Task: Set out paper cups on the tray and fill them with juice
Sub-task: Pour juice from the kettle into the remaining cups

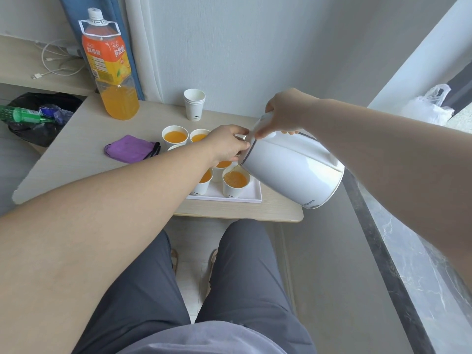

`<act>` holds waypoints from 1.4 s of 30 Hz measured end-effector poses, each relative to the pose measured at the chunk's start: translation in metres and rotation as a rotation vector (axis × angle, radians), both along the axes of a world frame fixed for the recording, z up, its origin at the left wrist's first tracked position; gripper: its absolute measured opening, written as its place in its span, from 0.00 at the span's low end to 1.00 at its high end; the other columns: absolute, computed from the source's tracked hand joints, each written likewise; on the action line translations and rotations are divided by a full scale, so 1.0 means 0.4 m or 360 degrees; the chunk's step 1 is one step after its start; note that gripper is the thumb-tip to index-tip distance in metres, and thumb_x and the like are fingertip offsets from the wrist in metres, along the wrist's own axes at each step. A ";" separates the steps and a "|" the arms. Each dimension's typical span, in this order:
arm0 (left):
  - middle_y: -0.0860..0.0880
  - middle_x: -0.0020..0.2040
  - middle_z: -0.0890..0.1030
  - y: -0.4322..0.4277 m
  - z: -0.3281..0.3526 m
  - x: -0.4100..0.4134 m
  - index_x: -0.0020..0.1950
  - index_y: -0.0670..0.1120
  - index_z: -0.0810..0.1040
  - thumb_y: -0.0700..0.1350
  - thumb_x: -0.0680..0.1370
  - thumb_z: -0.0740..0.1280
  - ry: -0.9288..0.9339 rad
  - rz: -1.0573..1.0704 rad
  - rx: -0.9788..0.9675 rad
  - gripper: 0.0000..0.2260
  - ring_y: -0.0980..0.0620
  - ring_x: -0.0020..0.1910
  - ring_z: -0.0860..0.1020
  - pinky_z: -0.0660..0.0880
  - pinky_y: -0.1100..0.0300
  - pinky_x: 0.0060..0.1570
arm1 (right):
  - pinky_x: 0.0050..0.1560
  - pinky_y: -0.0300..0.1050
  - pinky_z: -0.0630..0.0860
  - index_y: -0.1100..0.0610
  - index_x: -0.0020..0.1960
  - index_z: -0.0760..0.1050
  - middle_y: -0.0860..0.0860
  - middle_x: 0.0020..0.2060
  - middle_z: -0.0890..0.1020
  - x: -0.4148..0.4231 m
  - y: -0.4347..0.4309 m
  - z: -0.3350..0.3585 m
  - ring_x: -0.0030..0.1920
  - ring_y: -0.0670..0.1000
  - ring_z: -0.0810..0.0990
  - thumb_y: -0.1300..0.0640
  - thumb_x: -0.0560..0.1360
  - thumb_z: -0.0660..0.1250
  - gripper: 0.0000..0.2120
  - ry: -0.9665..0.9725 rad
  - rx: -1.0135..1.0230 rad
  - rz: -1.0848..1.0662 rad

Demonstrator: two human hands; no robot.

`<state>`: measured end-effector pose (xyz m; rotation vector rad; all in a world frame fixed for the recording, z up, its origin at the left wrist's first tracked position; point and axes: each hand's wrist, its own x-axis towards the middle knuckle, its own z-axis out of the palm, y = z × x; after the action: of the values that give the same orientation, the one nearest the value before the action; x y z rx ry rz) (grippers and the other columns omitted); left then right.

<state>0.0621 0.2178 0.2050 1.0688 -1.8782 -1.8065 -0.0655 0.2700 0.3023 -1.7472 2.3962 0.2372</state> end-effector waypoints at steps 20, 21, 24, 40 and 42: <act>0.45 0.52 0.79 0.009 -0.021 0.014 0.68 0.47 0.72 0.37 0.79 0.63 0.0001 0.0057 0.0020 0.18 0.50 0.47 0.79 0.78 0.60 0.50 | 0.38 0.44 0.73 0.59 0.43 0.77 0.53 0.27 0.78 0.030 0.000 -0.003 0.34 0.56 0.77 0.40 0.65 0.72 0.21 0.0078 0.0062 0.0080; 0.45 0.53 0.79 0.008 -0.020 0.014 0.68 0.46 0.72 0.36 0.79 0.63 0.0016 0.0061 0.0035 0.18 0.49 0.48 0.79 0.78 0.61 0.48 | 0.37 0.43 0.73 0.59 0.43 0.77 0.53 0.27 0.78 0.030 -0.004 -0.001 0.34 0.56 0.78 0.40 0.66 0.72 0.21 0.0083 0.0065 0.0086; 0.44 0.55 0.78 0.007 -0.022 0.017 0.68 0.46 0.71 0.36 0.79 0.63 0.0025 0.0067 0.0047 0.18 0.49 0.50 0.78 0.77 0.60 0.49 | 0.34 0.41 0.71 0.59 0.43 0.78 0.52 0.26 0.77 0.032 -0.009 -0.001 0.33 0.55 0.77 0.41 0.66 0.72 0.21 0.0087 0.0061 0.0085; 0.45 0.54 0.79 -0.008 -0.033 0.007 0.68 0.47 0.72 0.38 0.78 0.64 -0.0025 0.0046 0.0042 0.18 0.49 0.49 0.79 0.77 0.58 0.52 | 0.31 0.39 0.69 0.58 0.43 0.78 0.52 0.27 0.78 0.021 -0.020 -0.008 0.32 0.53 0.77 0.40 0.66 0.72 0.21 0.0085 0.0051 0.0051; 0.45 0.53 0.78 -0.006 -0.028 0.005 0.68 0.47 0.72 0.38 0.78 0.64 -0.0021 0.0043 0.0045 0.18 0.49 0.49 0.78 0.77 0.58 0.52 | 0.32 0.40 0.70 0.58 0.43 0.77 0.52 0.26 0.78 0.011 -0.017 -0.010 0.32 0.53 0.77 0.39 0.65 0.72 0.22 0.0060 0.0031 0.0034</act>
<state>0.0641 0.2153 0.1940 1.1128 -1.8420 -1.8209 -0.0613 0.2630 0.2983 -1.7760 2.3940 0.2976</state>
